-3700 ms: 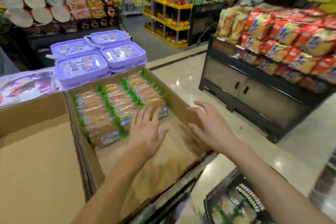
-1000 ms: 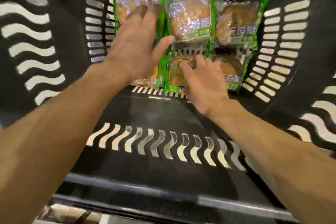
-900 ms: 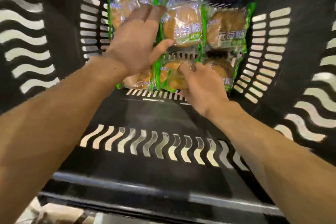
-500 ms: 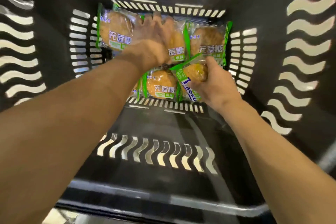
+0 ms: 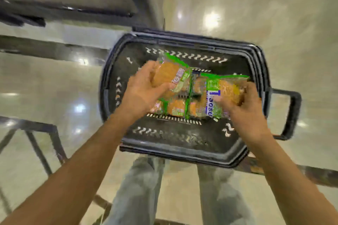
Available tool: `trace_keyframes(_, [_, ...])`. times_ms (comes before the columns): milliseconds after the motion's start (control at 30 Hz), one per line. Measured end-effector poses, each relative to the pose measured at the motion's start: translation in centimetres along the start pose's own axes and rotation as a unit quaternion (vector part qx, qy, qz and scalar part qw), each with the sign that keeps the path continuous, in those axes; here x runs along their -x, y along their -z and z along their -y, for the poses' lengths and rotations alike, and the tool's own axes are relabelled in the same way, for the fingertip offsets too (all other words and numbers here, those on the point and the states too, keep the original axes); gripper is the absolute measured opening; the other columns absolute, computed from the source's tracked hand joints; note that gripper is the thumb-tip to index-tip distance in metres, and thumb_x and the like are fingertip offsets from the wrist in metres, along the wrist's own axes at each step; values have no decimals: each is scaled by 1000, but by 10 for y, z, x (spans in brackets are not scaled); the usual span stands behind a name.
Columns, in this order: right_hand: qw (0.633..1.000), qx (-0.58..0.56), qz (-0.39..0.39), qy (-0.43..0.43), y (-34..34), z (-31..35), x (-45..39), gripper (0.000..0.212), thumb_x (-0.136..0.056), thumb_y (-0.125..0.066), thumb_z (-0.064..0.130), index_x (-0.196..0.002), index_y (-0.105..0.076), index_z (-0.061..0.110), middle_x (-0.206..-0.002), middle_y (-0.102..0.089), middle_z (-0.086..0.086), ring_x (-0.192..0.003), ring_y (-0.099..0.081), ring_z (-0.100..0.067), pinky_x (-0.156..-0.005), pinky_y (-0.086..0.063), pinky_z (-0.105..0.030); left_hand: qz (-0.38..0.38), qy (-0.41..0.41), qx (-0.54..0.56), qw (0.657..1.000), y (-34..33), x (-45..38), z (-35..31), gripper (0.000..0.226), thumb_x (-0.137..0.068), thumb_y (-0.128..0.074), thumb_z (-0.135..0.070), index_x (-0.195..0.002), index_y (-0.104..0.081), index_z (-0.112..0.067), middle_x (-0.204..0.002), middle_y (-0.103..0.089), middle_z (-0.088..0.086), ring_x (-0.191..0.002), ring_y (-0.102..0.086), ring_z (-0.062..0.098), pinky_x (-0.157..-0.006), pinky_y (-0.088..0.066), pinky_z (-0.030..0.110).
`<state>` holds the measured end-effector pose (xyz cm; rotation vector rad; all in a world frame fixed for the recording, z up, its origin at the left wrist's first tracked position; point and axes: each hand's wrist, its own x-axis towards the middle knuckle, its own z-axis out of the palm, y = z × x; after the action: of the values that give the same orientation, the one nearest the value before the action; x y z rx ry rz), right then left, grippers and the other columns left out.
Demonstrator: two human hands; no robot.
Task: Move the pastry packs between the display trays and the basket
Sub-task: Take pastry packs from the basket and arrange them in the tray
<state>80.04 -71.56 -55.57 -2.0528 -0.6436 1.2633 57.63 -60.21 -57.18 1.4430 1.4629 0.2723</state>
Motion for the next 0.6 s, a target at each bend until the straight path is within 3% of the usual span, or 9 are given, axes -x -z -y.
trace_keyframes(67, [999,-27,-10,31,13,71,52,50,-85,-80,15,-127,-52,15,-103,-67,13,-91,-67,4,-83,-53,-18,-5,-23,59,998,52,43,-57,40,-70,-87,-25,-94,-56,-31,-82,-70,-20,-76,-64,-1,-73,-53,26])
trace_keyframes(133, [997,-30,-5,73,23,139,107,49,-87,-78,16,-128,-51,20,-107,-69,9,-95,-68,-1,-87,-56,-29,-21,-55,108,992,109,88,-113,43,-73,-88,-17,-99,-57,-31,-90,-73,-16,-82,-69,4,-74,-55,27])
trace_keyframes(233, [991,-40,3,128,37,232,189,47,-88,-77,16,-125,-50,28,-110,-71,1,-98,-71,-14,-89,-58,-44,-56,-101,161,980,189,161,-190,51,-72,-88,-22,-111,-56,-30,-101,-75,-4,-91,-72,13,-79,-59,30])
trace_keyframes(367, [976,-67,15,207,47,319,281,46,-88,-77,19,-124,-52,32,-107,-73,0,-97,-72,-21,-85,-59,-53,-111,-146,207,961,272,256,-248,47,-79,-82,-6,-116,-57,-23,-100,-75,-11,-92,-72,7,-72,-57,19])
trace_keyframes(433, [965,-99,19,241,46,349,313,44,-88,-76,16,-123,-54,30,-107,-73,-1,-97,-73,-23,-82,-61,-50,-145,-177,191,955,306,295,-261,49,-77,-82,-5,-115,-59,-26,-98,-74,-16,-88,-71,3,-70,-55,15])
trace_keyframes(500, [951,-125,42,280,38,379,339,43,-89,-75,14,-122,-54,31,-107,-74,1,-97,-73,-19,-77,-62,-38,-202,-206,170,942,335,326,-269,50,-76,-83,-6,-115,-60,-27,-97,-73,-17,-84,-69,-1,-70,-52,12])
trace_keyframes(600, [935,-124,81,324,12,417,371,43,-89,-75,13,-123,-53,29,-106,-74,7,-96,-72,-12,-74,-59,-27,-247,-224,188,924,375,365,-271,50,-77,-82,-5,-121,-61,-13,-95,-73,-12,-84,-69,-1,-72,-52,12])
